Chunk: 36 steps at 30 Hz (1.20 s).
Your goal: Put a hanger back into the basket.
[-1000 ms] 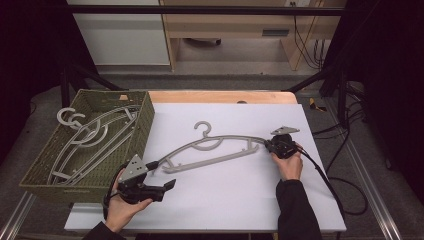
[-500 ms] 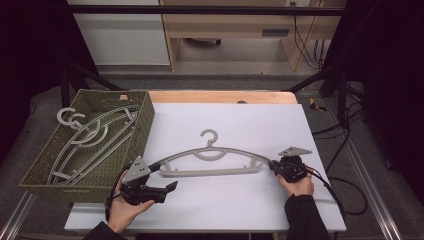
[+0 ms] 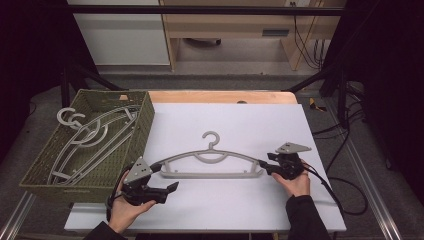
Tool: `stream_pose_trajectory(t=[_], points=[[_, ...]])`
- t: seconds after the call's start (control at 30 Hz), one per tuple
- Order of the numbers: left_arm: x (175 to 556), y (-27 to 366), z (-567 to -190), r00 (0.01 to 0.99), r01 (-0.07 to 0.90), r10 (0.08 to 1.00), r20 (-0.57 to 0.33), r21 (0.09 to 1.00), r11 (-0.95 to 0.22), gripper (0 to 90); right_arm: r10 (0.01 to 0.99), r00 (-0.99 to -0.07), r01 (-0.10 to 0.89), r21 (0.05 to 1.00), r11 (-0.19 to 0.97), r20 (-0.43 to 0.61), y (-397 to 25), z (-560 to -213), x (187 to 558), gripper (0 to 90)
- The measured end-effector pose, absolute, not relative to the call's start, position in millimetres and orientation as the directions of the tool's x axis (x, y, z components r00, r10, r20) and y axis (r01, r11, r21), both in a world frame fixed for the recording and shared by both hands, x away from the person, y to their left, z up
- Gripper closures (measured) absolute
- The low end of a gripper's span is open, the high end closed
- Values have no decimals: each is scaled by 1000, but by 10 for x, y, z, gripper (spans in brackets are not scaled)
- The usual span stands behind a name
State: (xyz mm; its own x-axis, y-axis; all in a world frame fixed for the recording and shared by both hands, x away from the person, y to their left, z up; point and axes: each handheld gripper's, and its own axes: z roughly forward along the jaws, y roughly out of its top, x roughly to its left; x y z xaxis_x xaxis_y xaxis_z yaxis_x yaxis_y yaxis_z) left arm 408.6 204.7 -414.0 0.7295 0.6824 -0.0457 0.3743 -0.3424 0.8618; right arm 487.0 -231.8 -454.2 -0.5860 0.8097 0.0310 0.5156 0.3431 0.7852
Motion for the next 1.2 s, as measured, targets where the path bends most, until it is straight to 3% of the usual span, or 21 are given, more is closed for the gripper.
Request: stream_pose_trajectory(t=[0.23, 0.47, 0.7, 0.9, 1.2], points=[[4092, 2069, -4134, 728, 374, 684, -47, 863, -338, 157, 771, -636, 542, 724, 427, 21, -2036, -4686, 5211, 516], [4093, 2062, -4138, 730, 376, 682, -48, 861, -342, 158, 754, -657, 556, 680, 477, 8, -1998, -4747, 5246, 717], [4102, 2075, -4145, 726, 379, 686, -49, 860, -341, 159, 784, -616, 613, 671, 417, 75, -2014, -4722, 5184, 750], [4094, 2061, -4147, 728, 379, 684, -47, 859, -344, 160, 848, -520, 649, 690, 319, 97, -2118, -4731, 5058, 796], [4086, 2053, -4161, 729, 383, 683, -49, 856, -347, 160, 891, -430, 697, 681, 226, 145, -2097, -4733, 4703, 806]])
